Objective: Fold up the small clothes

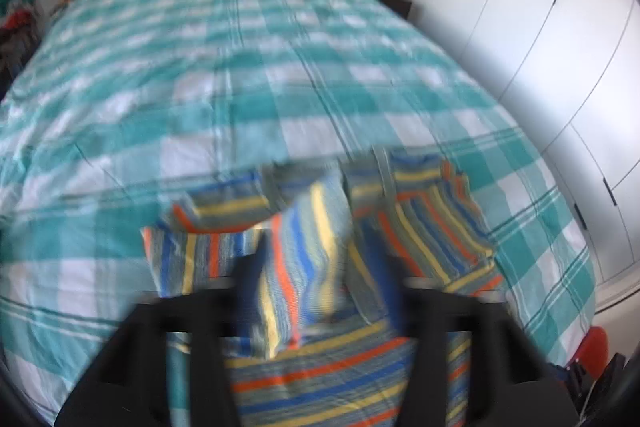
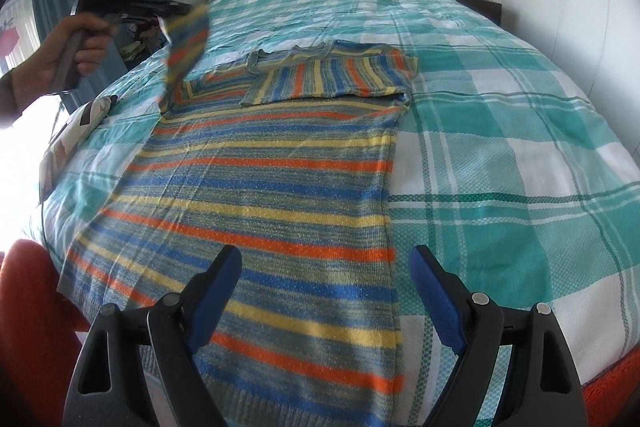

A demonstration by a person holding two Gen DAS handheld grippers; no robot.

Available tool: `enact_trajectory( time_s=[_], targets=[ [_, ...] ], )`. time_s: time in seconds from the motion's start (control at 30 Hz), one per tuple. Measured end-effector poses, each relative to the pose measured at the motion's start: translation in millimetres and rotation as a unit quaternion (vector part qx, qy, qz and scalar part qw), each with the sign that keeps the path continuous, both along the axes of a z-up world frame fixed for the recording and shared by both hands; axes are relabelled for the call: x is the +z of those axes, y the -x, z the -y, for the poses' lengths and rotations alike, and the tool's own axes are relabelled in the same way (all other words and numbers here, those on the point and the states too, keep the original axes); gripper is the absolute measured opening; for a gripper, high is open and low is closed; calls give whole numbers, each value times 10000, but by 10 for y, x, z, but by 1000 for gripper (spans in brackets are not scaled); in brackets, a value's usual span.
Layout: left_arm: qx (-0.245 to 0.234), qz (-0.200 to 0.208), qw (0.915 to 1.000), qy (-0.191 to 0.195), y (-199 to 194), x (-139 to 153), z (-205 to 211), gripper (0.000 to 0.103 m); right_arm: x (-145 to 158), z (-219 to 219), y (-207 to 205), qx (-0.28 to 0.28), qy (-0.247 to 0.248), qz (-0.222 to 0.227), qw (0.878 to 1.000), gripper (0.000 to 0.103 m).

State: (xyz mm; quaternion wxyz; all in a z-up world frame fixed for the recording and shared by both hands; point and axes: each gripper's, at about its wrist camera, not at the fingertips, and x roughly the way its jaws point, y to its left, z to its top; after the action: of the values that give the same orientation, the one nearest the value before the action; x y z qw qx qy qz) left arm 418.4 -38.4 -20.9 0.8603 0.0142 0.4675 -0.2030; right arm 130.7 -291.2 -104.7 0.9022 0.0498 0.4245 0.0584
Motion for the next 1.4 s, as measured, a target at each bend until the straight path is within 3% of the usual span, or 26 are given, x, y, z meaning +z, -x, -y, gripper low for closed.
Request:
enact_trajectory(
  time_s=[0.13, 0.23, 0.33, 0.37, 0.4, 0.43, 0.47, 0.5, 0.53, 0.57, 0.67, 0.8, 0.9, 1.0, 1.17, 1.33, 1.4],
  targets=[
    [512, 44, 9986, 81, -95, -126, -288, 75, 16, 56, 29, -73, -109, 42, 9999, 85],
    [1179, 63, 9926, -272, -143, -310, -573, 74, -24, 102, 3, -117, -204, -34, 9997, 85],
    [1214, -120, 9884, -900, -45, -752, -666, 75, -68, 115, -47, -147, -309, -124, 9993, 85],
    [1161, -307, 9852, -1227, -10, -960, -664, 75, -73, 119, -61, -142, -303, -131, 9994, 85],
    [1093, -647, 9759, -1776, 37, -1268, -698, 75, -74, 112, -56, -139, -288, -130, 9994, 85],
    [1046, -724, 9732, -1915, 93, -1398, -750, 75, -74, 106, -48, -135, -272, -129, 9995, 85],
    [1054, -451, 9790, -1687, 210, -1374, -842, 79, -75, 105, -39, -135, -259, -132, 9995, 85],
    [1165, -356, 9798, -1587, 269, -1318, -908, 87, -81, 105, -32, -145, -248, -145, 9995, 85],
    [1337, -422, 9780, -1544, 305, -1261, -972, 89, -86, 110, -26, -158, -243, -154, 9995, 85],
    [1397, -458, 9790, -1413, 343, -1187, -1015, 89, -90, 116, -26, -173, -243, -158, 9994, 85],
    [1429, -62, 9826, -1186, 478, -892, -982, 89, -89, 124, -62, -192, -262, -140, 9994, 85],
    [1145, 258, 9905, -714, 531, -577, -604, 94, -93, 77, -82, -136, -177, -120, 9997, 85],
    [949, 247, 9934, -593, 514, -611, -266, 97, -92, 48, -60, -110, -82, -123, 9998, 85],
    [969, 103, 9925, -743, 565, -803, -125, 94, -52, 55, -42, -165, -44, -52, 9998, 85],
    [1544, 339, 9870, -302, 929, -728, -783, 99, -10, 149, -10, -290, -92, 59, 9995, 85],
    [2226, 218, 9715, -780, 984, -1032, -1614, 100, -37, 236, -55, -481, -206, 19, 9986, 85],
    [2242, -198, 9702, -902, 935, -1343, -1803, 102, -33, 254, -52, -558, -232, 34, 9982, 85]
  ],
)
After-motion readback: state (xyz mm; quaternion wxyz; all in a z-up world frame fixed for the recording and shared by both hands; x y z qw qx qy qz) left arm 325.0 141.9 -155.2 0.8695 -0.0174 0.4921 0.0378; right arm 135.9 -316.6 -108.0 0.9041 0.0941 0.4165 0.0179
